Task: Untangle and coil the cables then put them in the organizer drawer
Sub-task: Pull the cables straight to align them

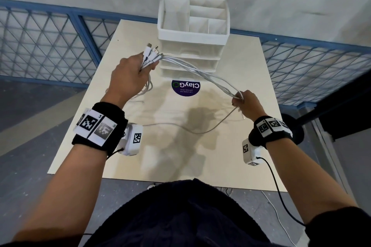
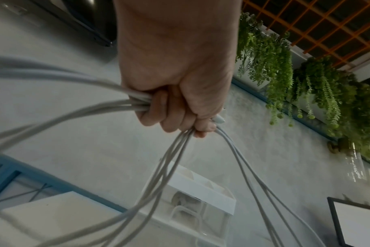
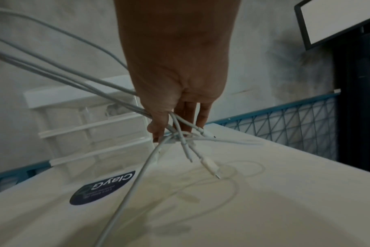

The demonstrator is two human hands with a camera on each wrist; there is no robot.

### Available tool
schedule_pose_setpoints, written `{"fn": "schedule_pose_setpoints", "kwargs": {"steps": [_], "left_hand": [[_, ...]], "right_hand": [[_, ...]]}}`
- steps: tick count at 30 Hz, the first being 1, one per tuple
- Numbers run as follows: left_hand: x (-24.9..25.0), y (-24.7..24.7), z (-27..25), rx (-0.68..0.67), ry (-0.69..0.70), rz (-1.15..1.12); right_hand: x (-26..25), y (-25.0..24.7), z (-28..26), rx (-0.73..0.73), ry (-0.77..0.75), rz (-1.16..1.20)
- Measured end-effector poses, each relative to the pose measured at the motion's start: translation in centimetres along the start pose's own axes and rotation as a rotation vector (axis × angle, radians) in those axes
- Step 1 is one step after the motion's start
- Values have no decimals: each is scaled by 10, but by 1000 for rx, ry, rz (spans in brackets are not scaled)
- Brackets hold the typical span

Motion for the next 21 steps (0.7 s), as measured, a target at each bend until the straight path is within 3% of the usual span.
{"fn": "schedule_pose_setpoints", "kwargs": {"steps": [4, 7, 9, 13, 17, 21], "left_hand": [[-4, 14, -1, -36, -66, -1], [-23, 23, -6, -85, -162, 40], [-37, 23, -11, -97, -223, 86], [-45, 22, -15, -101, -266, 149], [-40, 22, -12, -80, -275, 141], [-45, 14, -7, -21, -266, 114]], "right_hand": [[8, 14, -4, -1, 71, -125], [8, 7, -5, -30, 79, 122], [11, -7, 1, 32, 79, 178], [12, -33, 7, 156, 79, 12], [2, -26, 9, 52, -10, 108], [-1, -10, 8, -95, -49, -32]]}}
Point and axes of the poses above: each hand's wrist, its own z-axis towards the middle knuckle, its own y-axis out of the palm, x = y × z, the point moved 7 cm from there along z, towards the middle knuckle, and after that the axes turned 11 degrees about y, right-handed, at the moved point
